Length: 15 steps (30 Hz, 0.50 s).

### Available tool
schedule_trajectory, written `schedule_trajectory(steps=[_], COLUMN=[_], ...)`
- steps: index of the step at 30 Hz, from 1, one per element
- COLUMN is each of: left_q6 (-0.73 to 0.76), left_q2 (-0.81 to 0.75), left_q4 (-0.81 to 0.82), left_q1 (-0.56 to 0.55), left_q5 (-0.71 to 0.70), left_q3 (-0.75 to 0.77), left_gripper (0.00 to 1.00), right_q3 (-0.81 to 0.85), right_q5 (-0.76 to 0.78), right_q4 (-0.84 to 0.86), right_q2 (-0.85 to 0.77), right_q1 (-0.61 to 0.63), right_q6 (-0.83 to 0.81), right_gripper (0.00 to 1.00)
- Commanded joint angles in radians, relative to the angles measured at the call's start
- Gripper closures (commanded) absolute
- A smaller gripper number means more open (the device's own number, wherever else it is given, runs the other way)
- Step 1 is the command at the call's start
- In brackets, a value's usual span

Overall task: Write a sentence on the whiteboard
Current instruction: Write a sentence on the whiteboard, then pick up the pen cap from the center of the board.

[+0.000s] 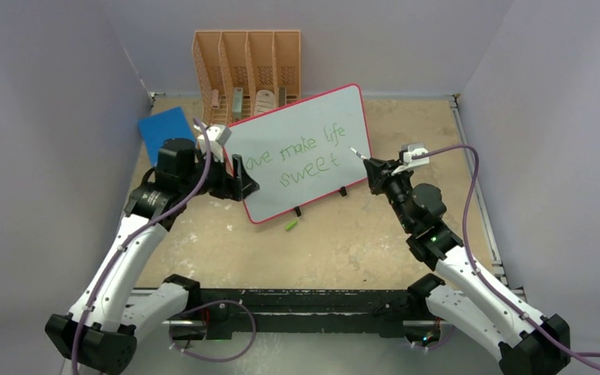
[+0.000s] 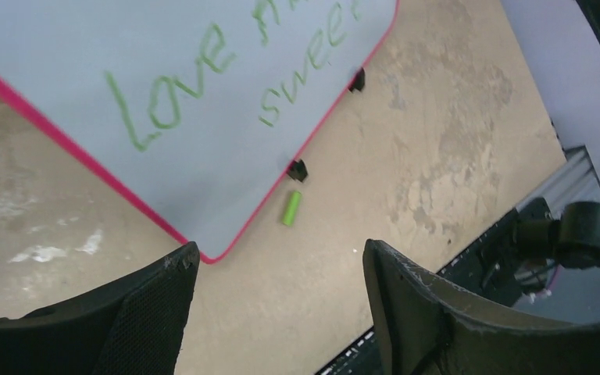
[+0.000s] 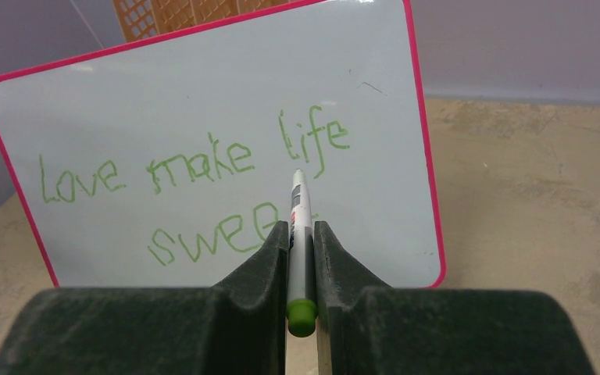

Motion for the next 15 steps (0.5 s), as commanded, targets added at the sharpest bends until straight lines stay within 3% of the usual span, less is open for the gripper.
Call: schedule_trajectory(steps=[1,8,15], left_q6=[-0.078,-0.130,-0.155], left_q2=[0.015,0.141,0.247], left_q4=[-0.041,-0.052,-0.002], left_q1=[-0.159,-0.461,-0.564], left_q5=[-0.124,-0.358,-0.416], left_q3=[0.002,0.008,-0.005], left_gripper=[0.27,0.29,0.40], right_q3=[0.020,0.016,0.004], right_q5=[-0.020,-0.014,0.004], right_q4=[0.037,0.040,0.041], right_q2=[-0.013,-0.012,-0.024], right_q1=[-0.005,-0.005,-0.005], right_q6=[0.010,0.012,0.024], right_gripper=[1.00,1.00,1.00])
